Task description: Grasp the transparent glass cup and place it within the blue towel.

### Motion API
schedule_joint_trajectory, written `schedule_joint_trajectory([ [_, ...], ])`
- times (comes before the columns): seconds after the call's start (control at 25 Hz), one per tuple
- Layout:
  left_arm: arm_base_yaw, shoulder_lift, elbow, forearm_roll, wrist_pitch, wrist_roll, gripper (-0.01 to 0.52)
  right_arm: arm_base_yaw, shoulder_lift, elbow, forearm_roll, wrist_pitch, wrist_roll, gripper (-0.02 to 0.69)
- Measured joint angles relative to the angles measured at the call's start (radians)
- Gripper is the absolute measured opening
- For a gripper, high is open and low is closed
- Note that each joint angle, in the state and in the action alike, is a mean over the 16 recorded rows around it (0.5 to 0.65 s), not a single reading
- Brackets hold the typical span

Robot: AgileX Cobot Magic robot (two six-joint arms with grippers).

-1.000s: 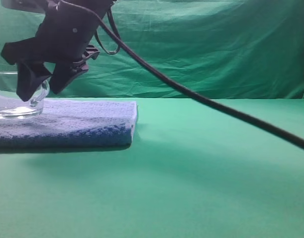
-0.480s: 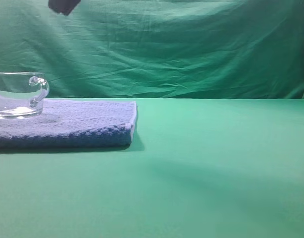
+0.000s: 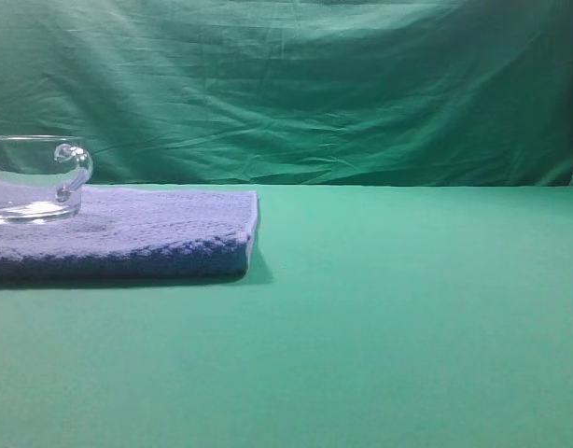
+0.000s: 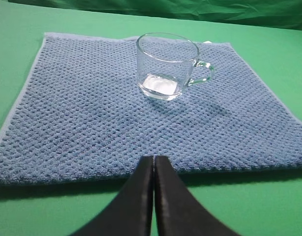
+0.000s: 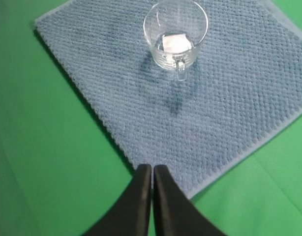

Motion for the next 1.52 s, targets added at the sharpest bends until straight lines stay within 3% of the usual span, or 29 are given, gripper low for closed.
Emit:
schedule_joint_trajectory([
  [0.4, 0.000, 0.000, 0.000, 0.000, 0.000, 0.000, 0.000, 0.000, -0.387, 0.400, 0.025, -0.165, -0.016, 0.000],
  [0.92, 0.000, 0.000, 0.000, 0.000, 0.000, 0.000, 0.000, -0.050, -0.627, 0.485, -0.110, -0.155, 0.118, 0.000],
  [1.2, 0.000, 0.000, 0.000, 0.000, 0.000, 0.000, 0.000, -0.205, -0.734, 0.505, -0.173, -0.157, 0.197, 0.000],
  [1.52, 0.000, 0.000, 0.000, 0.000, 0.000, 0.000, 0.000, -0.501, -0.937, 0.638, -0.187, -0.175, 0.209, 0.000],
])
